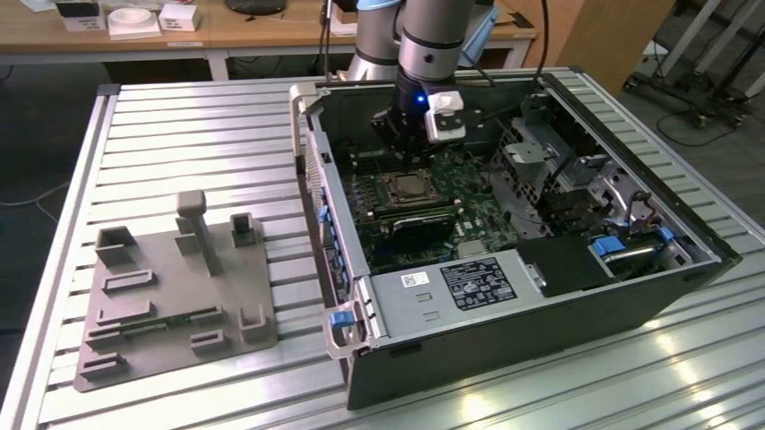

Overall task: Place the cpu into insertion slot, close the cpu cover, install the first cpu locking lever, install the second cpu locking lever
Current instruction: 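Install the first cpu locking lever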

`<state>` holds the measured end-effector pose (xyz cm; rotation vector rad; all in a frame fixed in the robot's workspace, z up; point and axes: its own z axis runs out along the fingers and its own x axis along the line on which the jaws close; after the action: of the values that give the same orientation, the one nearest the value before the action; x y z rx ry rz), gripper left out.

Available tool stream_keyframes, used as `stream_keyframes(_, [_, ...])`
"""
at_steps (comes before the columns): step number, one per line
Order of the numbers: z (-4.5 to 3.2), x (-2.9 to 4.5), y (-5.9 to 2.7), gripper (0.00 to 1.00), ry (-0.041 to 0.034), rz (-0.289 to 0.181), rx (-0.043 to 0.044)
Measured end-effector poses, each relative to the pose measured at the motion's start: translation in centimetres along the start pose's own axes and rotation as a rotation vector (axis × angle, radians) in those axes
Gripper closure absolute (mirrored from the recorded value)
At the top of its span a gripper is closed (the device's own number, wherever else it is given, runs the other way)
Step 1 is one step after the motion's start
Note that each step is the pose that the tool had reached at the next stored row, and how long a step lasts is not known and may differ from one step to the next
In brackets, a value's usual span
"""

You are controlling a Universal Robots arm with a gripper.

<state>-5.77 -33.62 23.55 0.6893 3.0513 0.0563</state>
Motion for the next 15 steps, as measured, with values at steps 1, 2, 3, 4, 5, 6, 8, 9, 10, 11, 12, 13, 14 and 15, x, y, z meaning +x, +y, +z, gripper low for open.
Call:
stream_keyframes(1, [0.0, 0.0, 0.0, 0.89, 0.0005, -0.013, 0.0])
stream_keyframes(2, [0.0, 0.0, 0.0, 0.89, 0.0009, -0.024, 0.0])
stream_keyframes(3, [0.0, 0.0, 0.0, 0.89, 0.001, -0.028, 0.0])
stream_keyframes(4, [0.0, 0.0, 0.0, 0.89, 0.0011, -0.028, 0.0])
stream_keyframes(5, [0.0, 0.0, 0.0, 0.89, 0.0011, -0.029, 0.0])
stream_keyframes(6, [0.01, 0.0, 0.0, 0.89, 0.0012, -0.031, -0.0001])
stream_keyframes(8, [0.01, 0.0, 0.0, 0.89, 0.0013, -0.033, -0.0002])
stream_keyframes(9, [0.01, 0.0, 0.0, 0.89, 0.0013, -0.033, -0.0001])
stream_keyframes(10, [0.01, 0.0, 0.0, 0.89, 0.0013, -0.034, -0.0001])
stream_keyframes(11, [0.01, 0.0, 0.0, 0.89, 0.0013, -0.034, -0.0001])
stream_keyframes(12, [0.01, 0.0, 0.0, 0.89, 0.0013, -0.034, -0.0001])
stream_keyframes(13, [0.01, 0.0, 0.0, 0.89, 0.0013, -0.035, -0.0002])
stream_keyframes(14, [0.01, 0.0, 0.0, 0.89, 0.0013, -0.035, -0.0002])
stream_keyframes(15, [0.01, 0.0, 0.0, 0.89, 0.0013, -0.035, -0.0002])
